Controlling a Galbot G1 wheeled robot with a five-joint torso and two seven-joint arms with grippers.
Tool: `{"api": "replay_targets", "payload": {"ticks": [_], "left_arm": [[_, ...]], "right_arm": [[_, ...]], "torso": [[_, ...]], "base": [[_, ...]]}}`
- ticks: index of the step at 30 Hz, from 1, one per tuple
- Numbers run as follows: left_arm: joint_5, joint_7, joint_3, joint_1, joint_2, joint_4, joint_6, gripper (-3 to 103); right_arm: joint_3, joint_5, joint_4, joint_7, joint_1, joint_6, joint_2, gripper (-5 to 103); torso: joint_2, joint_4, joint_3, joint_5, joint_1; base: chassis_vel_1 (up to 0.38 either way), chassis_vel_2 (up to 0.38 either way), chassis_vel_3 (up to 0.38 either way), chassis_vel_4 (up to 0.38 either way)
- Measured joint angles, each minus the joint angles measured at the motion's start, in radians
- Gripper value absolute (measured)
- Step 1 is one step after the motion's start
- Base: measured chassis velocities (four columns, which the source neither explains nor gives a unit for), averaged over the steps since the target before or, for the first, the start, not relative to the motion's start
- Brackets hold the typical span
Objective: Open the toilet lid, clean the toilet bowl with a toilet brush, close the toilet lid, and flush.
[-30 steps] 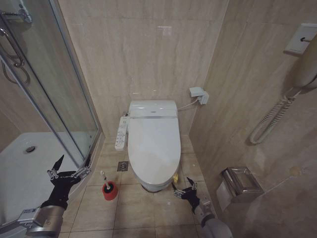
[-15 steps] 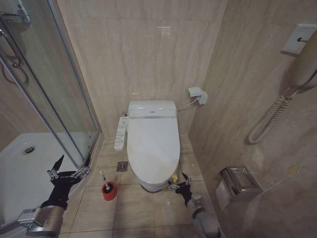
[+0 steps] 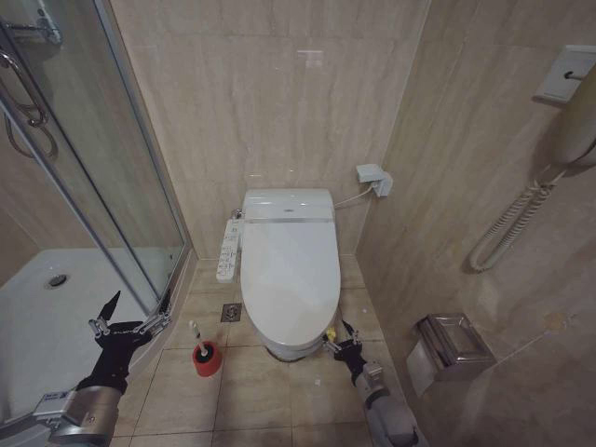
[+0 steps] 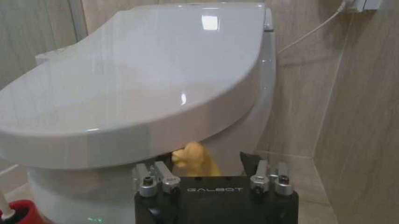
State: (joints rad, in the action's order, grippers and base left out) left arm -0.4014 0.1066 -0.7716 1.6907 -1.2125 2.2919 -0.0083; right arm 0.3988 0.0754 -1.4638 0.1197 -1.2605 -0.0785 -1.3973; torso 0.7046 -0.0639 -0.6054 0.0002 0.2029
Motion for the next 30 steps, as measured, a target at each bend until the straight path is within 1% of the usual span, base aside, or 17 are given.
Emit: {"api": "replay_targets", "payload": {"ticks": [2,4,5,6,7,9,10,13,14,19,20,27,28,30], "left_arm": [[0.0,0.0,0.0,0.0,0.0,0.0,0.0,100],[0.0,0.0,0.0,0.0,0.0,0.0,0.0,100],[0.0,0.0,0.0,0.0,0.0,0.0,0.0,100],[0.0,0.0,0.0,0.001,0.0,0.0,0.0,100],[0.0,0.0,0.0,0.0,0.0,0.0,0.0,100],[0.0,0.0,0.0,0.0,0.0,0.0,0.0,100],[0.0,0.0,0.0,0.0,0.0,0.0,0.0,100],[0.0,0.0,0.0,0.0,0.0,0.0,0.0,100],[0.0,0.0,0.0,0.0,0.0,0.0,0.0,100],[0.0,0.0,0.0,0.0,0.0,0.0,0.0,100],[0.0,0.0,0.0,0.0,0.0,0.0,0.0,100],[0.0,0.0,0.0,0.0,0.0,0.0,0.0,100],[0.0,0.0,0.0,0.0,0.0,0.0,0.0,100],[0.0,0.0,0.0,0.0,0.0,0.0,0.0,100]], "right_arm": [[0.006,0.0,-0.002,-0.002,-0.004,-0.001,0.003,79],[0.008,-0.002,0.002,-0.001,-0.011,0.004,0.006,79],[0.009,-0.002,0.001,0.0,-0.012,0.002,0.006,79],[0.013,-0.002,-0.003,-0.001,-0.014,-0.003,0.007,55],[0.013,-0.002,-0.004,0.0,-0.018,-0.005,0.007,55],[0.013,-0.002,-0.005,0.0,-0.021,-0.008,0.006,55],[0.014,-0.001,-0.006,0.0,-0.023,-0.01,0.005,55],[0.014,-0.001,-0.007,0.0,-0.027,-0.016,0.002,55],[0.014,-0.001,-0.009,0.0,-0.029,-0.019,0.001,28],[0.016,0.004,-0.019,0.0,-0.035,-0.024,0.001,28],[0.018,0.006,-0.022,0.0,-0.037,-0.027,0.001,3],[0.037,0.04,-0.054,-0.026,-0.044,-0.029,0.003,3],[0.044,0.053,-0.066,-0.032,-0.045,-0.029,0.005,0],[0.05,0.064,-0.076,-0.035,-0.046,-0.029,0.006,0]], "torso": [[0.0,-0.0004,0.0,-0.0003,0.0],[0.0,-0.0003,-0.001,-0.0006,0.0],[-0.001,-0.0003,-0.001,0.0012,0.001],[0.0,0.0,0.0,0.0005,0.0],[0.0,0.0,0.0,-0.0007,0.0],[-0.001,-0.0002,0.0,-0.0004,0.001],[0.0,0.0001,0.0,0.0001,0.0],[0.0,-0.0001,0.0,-0.0004,0.0],[0.0,-0.0001,0.0,-0.0002,0.0],[0.0,-0.0001,0.0,-0.0001,0.0],[0.0,-0.0001,0.0,-0.0002,0.0],[0.0,0.0,0.0,-0.0001,0.0],[0.0,0.0002,0.0,0.0,0.0],[0.0,0.0002,0.0,0.0,0.0]], "base": [[0.0,0.0,0.0,0.0],[0.0,0.0,0.0,0.0],[0.0,0.0,0.0,0.0],[0.0,0.0,0.0,0.0],[0.0,0.0,0.0,0.0],[0.0,0.0,0.0,0.0],[0.0,0.0,0.0,0.0],[0.0,0.0,0.0,0.0],[0.0,0.0,0.0,0.0],[0.0,0.0,0.0,0.0],[0.0,0.0,0.0,0.0],[0.0,0.0,0.0,0.0],[0.0,0.0,0.0,0.0],[0.0,0.0,0.0,0.0]]}}
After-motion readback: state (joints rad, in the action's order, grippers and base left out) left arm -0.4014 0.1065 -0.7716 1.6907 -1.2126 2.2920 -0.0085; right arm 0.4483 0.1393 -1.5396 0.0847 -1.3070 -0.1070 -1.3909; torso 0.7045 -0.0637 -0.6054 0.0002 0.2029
